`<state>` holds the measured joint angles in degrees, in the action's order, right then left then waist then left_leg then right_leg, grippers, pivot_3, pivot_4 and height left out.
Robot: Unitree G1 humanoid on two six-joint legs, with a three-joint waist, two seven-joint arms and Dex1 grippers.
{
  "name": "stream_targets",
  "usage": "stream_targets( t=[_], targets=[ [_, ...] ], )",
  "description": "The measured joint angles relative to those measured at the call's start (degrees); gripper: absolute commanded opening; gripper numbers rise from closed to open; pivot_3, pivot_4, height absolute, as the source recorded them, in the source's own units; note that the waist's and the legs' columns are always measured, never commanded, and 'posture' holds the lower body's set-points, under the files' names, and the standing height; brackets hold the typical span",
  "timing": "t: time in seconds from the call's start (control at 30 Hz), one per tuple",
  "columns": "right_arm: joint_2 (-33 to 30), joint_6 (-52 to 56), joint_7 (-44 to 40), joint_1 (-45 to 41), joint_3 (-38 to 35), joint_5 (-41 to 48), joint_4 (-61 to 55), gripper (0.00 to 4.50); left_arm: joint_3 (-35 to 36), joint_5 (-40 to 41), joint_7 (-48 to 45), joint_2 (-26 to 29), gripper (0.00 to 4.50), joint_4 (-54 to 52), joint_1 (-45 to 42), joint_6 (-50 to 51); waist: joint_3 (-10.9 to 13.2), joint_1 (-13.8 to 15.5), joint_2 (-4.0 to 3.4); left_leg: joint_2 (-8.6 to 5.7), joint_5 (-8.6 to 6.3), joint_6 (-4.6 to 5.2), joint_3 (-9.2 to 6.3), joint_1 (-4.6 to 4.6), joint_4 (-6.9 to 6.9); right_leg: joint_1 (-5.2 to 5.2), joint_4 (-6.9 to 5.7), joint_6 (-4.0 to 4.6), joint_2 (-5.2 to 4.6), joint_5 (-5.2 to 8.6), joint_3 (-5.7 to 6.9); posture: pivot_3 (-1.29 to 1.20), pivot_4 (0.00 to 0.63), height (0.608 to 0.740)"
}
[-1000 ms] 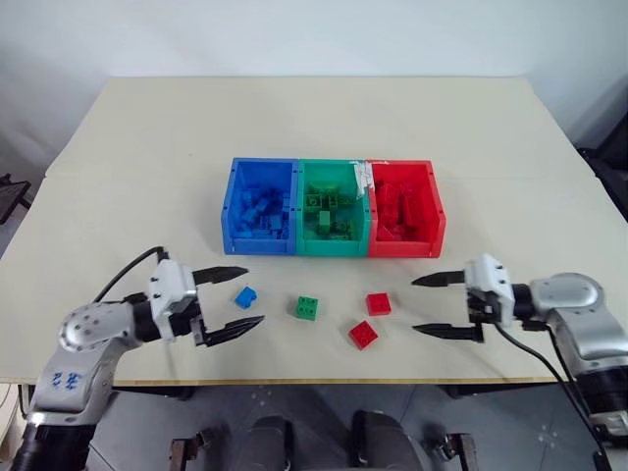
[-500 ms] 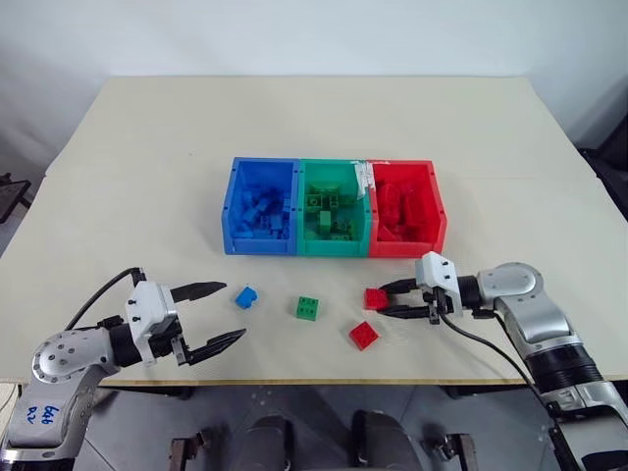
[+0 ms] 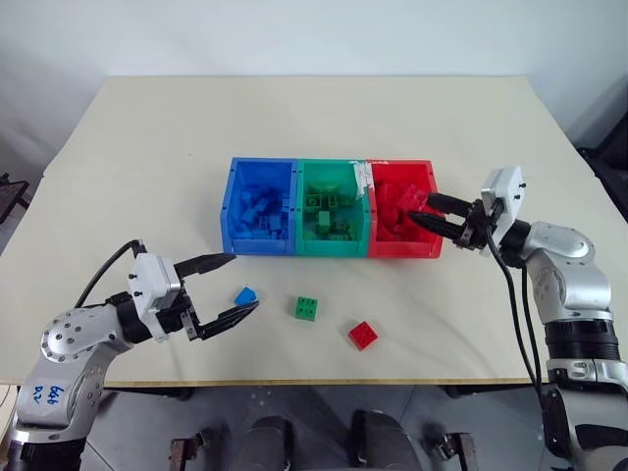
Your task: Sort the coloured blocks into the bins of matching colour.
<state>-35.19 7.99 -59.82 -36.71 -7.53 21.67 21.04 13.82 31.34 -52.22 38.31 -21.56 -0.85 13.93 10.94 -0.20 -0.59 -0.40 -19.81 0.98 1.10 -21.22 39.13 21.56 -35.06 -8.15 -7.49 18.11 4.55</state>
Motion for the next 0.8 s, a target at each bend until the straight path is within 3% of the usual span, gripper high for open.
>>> stream_targets(
  t=[0.23,0.43,0.57,0.8],
  targets=[
    [-0.29,-3.25,0.95,0.89,-0.81,-0.52,0.86,4.49,-2.30,0.27,-1.34,0.02,4.50,0.98,-2.45,1.88,0.00,0.28,0.00,0.00,0.00,0.01,-0.04,-0.03,0.00,0.00,0.00,0.00,0.02,0.00,0.04,0.00,0.150,0.740],
    [-7.86,-5.72,-6.78,16.48,-5.57,2.14,-7.60,4.49,-7.17,-2.73,-5.21,-0.16,4.50,6.50,-6.25,-1.84,0.00,1.52,0.00,-0.07,-0.06,0.13,0.04,-0.06,0.00,-0.02,0.07,-0.03,0.00,-0.01,0.03,0.00,0.150,0.740],
    [-14.43,-10.82,-12.98,24.23,-7.81,1.16,-6.91,4.49,-10.33,-4.61,-7.52,-0.20,4.50,9.03,-7.70,-3.40,0.00,1.45,0.00,-0.02,-0.06,0.13,0.20,0.02,0.01,-0.05,0.09,-0.05,0.03,-0.03,-0.01,0.00,0.150,0.740],
    [-16.42,-11.37,-17.95,26.25,-6.29,1.19,-7.35,4.49,-12.20,-4.95,-9.19,-0.48,4.50,9.10,-7.33,-5.93,0.00,-0.06,0.00,0.13,-0.03,0.07,0.29,0.17,0.02,-0.05,0.00,-0.06,0.08,-0.03,-0.10,0.00,0.150,0.740]
  ],
)
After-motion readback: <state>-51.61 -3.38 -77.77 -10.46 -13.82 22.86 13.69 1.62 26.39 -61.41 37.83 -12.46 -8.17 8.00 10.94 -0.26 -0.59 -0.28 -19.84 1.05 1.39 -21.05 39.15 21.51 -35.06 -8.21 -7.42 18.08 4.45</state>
